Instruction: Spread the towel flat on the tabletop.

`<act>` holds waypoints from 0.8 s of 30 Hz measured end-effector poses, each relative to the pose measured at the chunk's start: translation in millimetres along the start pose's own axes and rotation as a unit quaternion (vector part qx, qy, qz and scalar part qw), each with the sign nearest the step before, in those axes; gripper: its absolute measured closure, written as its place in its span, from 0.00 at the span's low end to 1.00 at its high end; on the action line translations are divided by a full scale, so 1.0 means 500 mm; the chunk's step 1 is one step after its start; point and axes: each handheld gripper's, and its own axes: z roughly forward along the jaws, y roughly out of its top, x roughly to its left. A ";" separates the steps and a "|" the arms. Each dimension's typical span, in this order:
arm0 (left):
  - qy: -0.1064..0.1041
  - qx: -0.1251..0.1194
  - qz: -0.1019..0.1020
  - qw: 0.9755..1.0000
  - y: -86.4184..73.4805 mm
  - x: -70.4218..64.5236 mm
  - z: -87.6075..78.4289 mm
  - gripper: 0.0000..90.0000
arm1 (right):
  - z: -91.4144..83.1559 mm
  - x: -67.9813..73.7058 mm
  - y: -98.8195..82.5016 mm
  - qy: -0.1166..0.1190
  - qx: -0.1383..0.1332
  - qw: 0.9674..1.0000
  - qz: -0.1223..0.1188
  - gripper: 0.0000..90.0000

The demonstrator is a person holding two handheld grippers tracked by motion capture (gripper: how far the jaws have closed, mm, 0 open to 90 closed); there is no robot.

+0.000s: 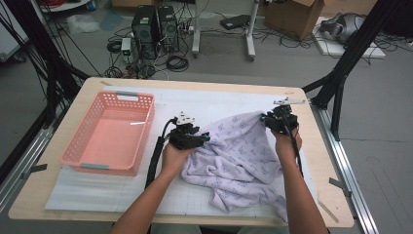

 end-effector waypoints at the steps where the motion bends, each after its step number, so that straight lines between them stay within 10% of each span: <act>1: 0.003 -0.003 -0.004 1.000 0.001 0.004 -0.005 0.51 | -0.009 -0.006 -0.005 0.008 -0.005 1.000 0.008 0.73; 6: 0.003 0.014 -0.016 1.000 -0.004 0.018 -0.001 0.47 | -0.047 -0.046 -0.032 0.009 -0.009 0.998 0.056 0.73; 13: -0.001 0.083 0.007 0.997 -0.026 0.010 0.046 0.47 | -0.068 -0.045 -0.104 0.048 0.025 0.998 0.033 0.71; 16: 0.019 0.096 0.046 0.994 -0.027 0.002 0.048 0.75 | -0.049 -0.039 -0.138 0.065 0.041 0.996 0.033 0.69; 17: 0.026 0.095 0.037 0.994 -0.026 0.005 0.047 0.91 | -0.043 -0.035 -0.146 0.071 0.046 0.996 0.034 0.68; 21: 0.092 0.058 -0.001 0.994 -0.017 0.037 0.018 0.93 | -0.019 -0.010 -0.163 0.112 0.066 0.991 0.034 0.59; 24: 0.115 0.035 -0.029 0.992 -0.013 0.060 -0.005 0.93 | -0.007 0.014 -0.161 0.119 0.073 0.990 -0.013 0.62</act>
